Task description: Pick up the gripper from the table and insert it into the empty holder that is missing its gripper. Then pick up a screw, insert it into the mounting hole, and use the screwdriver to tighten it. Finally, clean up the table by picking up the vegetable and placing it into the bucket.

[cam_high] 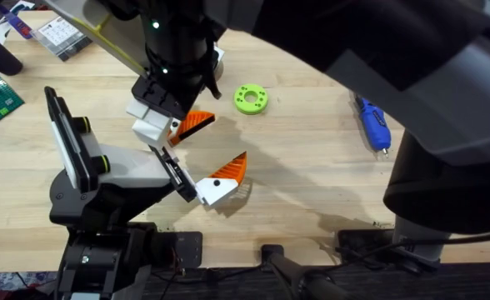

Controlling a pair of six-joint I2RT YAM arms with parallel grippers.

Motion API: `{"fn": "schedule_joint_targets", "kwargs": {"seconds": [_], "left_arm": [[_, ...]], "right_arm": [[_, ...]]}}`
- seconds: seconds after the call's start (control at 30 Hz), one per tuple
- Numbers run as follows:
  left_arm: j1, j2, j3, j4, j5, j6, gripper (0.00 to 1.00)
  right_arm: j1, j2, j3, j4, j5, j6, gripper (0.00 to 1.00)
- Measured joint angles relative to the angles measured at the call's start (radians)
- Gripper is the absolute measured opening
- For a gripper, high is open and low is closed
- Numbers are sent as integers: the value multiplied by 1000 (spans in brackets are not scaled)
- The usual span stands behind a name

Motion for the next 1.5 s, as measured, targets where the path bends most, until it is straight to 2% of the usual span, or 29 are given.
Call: {"fn": "schedule_joint_targets", "kwargs": {"seconds": [0.37, 0.4, 0.47, 0.57, 0.6, 1.27, 1.5], "left_arm": [[0, 0, 0, 0, 2, -1, 980], [0, 0, 0, 0, 2, -5, 700], [0, 0, 0, 0, 2, -4, 410], [0, 0, 0, 0, 2, -3, 86], [0, 0, 0, 0, 3, -3, 27], [0, 0, 0, -3, 3, -1, 17], [0, 0, 0, -3, 3, -1, 17]], "right_arm": [[-1, 0, 0, -4, -1, 0, 987], [-1, 0, 0, -4, -1, 0, 987], [-1, 0, 0, -4, -1, 0, 987], [-1, 0, 0, -4, -1, 0, 987], [-1, 0, 0, -4, -1, 0, 987], [-1, 0, 0, -3, -1, 0, 987], [-33, 0, 0, -3, -8, 0, 987]]}}
